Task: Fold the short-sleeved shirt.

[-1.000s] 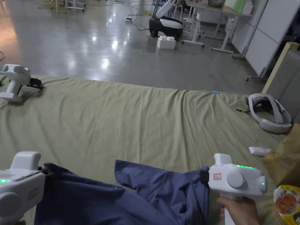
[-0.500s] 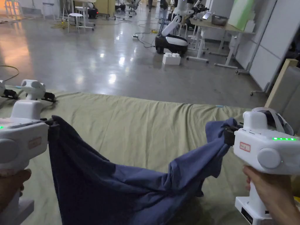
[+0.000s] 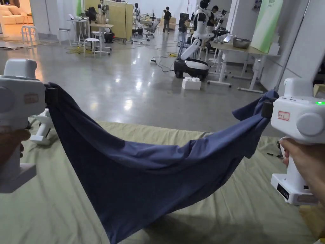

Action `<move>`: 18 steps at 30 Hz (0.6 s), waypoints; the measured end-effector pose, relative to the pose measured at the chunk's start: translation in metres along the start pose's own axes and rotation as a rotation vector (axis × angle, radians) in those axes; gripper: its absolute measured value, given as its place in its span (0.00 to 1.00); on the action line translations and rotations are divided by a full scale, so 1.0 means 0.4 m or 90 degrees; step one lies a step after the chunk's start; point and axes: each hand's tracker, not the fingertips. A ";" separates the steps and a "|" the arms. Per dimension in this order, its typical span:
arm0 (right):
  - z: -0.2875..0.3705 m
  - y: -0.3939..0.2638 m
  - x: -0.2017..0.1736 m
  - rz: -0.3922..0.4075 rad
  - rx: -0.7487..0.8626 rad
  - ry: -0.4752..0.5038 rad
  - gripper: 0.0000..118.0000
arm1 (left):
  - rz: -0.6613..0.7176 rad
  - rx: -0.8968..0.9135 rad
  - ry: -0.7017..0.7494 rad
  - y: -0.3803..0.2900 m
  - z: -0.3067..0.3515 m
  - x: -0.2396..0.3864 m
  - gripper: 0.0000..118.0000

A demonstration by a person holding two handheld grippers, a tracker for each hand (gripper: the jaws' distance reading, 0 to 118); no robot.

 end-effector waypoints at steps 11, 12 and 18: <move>-0.067 0.010 0.007 0.020 -0.002 -0.040 0.08 | -0.011 -0.011 0.039 -0.015 -0.053 -0.054 0.05; -0.064 -0.003 0.010 0.017 -0.005 -0.038 0.08 | -0.006 -0.015 0.037 -0.033 -0.052 -0.061 0.05; -0.023 -0.134 0.025 0.015 -0.049 -0.039 0.08 | 0.002 -0.060 0.036 -0.203 -0.005 -0.081 0.05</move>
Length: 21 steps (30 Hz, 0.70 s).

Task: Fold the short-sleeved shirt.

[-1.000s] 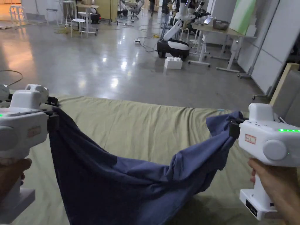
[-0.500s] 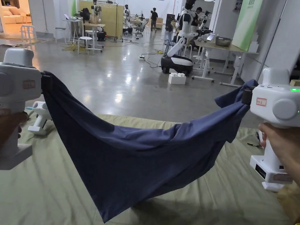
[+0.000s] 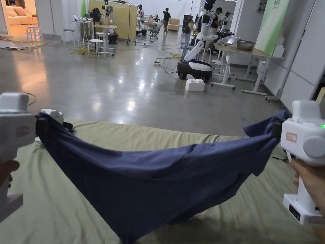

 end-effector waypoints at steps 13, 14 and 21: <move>0.226 -0.338 0.058 0.036 -0.108 -0.023 0.08 | 0.062 -0.072 0.004 -0.361 0.254 -0.065 0.05; 0.246 -0.367 0.060 0.034 -0.121 -0.021 0.08 | 0.067 -0.086 0.002 -0.392 0.275 -0.070 0.05; 0.327 -0.606 0.058 0.064 -0.255 -0.018 0.08 | 0.101 -0.215 0.019 -0.597 0.364 -0.068 0.05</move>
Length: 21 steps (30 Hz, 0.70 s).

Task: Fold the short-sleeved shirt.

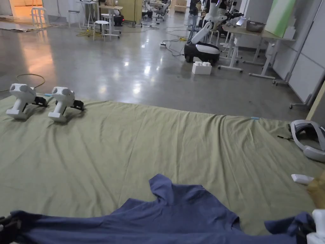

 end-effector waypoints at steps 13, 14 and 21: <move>-0.088 -0.156 -0.034 -0.006 -0.101 -0.010 0.09 | 0.001 -0.096 0.037 -0.077 -0.072 -0.007 0.06; -0.081 -0.151 -0.035 -0.005 -0.097 -0.012 0.11 | 0.010 -0.096 0.038 -0.070 -0.077 -0.019 0.06; -0.001 -0.083 -0.032 -0.034 -0.039 -0.024 0.25 | -0.035 -0.032 0.092 -0.012 -0.020 0.029 0.23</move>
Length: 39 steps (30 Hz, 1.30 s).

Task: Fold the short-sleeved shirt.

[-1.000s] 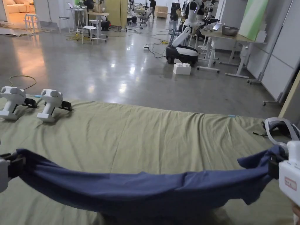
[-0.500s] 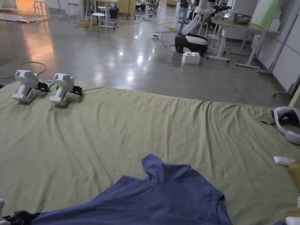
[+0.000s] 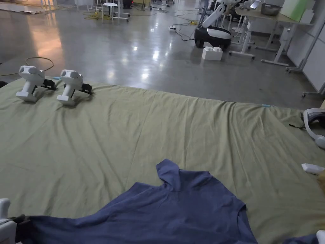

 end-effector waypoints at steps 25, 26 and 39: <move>0.143 0.180 -0.320 -0.065 0.410 0.117 0.14 | -0.103 0.415 -0.061 0.113 0.141 0.355 0.03; 0.146 0.184 -0.334 -0.058 0.420 0.106 0.12 | -0.102 0.425 -0.067 0.113 0.144 0.366 0.02; 0.141 0.177 -0.329 -0.046 0.410 0.088 0.10 | -0.092 0.416 -0.090 0.095 0.112 0.371 0.02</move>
